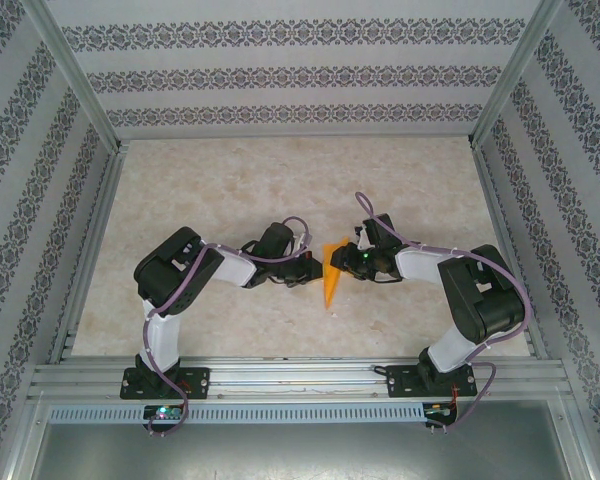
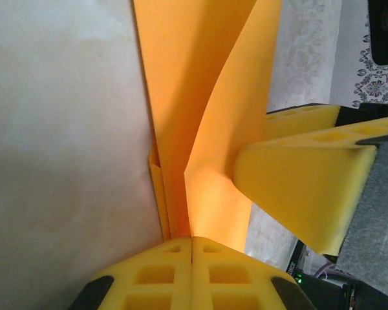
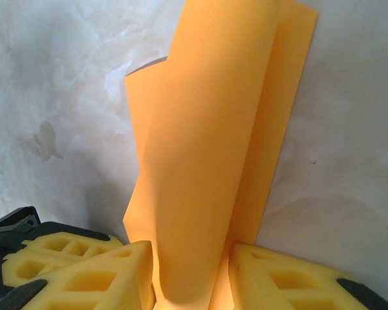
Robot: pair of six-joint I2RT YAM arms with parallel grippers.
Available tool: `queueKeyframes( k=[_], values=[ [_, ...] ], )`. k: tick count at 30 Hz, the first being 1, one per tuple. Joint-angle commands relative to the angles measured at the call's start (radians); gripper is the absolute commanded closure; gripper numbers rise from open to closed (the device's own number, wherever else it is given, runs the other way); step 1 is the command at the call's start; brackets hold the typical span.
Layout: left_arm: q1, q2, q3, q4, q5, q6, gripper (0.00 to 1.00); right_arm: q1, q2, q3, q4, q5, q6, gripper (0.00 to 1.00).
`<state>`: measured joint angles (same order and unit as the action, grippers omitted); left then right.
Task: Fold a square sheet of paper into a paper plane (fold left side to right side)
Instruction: Fold the wing for the fifth time at the center of the table.
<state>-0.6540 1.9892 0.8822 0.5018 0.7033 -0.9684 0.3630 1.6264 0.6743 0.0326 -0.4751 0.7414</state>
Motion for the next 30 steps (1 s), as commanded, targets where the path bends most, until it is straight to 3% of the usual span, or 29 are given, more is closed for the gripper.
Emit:
queueKeyframes(
  k=[1, 12, 30],
  values=[
    [0.02, 0.024, 0.024, -0.039, -0.002, 0.04, 1.0, 0.03, 0.056, 0.002, -0.003, 0.039, -0.033, 0.61],
    [0.022, 0.045, 0.03, -0.05, 0.001, 0.051, 1.0, 0.031, 0.054, 0.008, -0.01, 0.041, -0.034, 0.6],
    [0.001, 0.056, 0.048, -0.205, -0.105, 0.111, 1.0, 0.033, -0.005, -0.002, -0.013, 0.058, -0.022, 0.62]
  ],
)
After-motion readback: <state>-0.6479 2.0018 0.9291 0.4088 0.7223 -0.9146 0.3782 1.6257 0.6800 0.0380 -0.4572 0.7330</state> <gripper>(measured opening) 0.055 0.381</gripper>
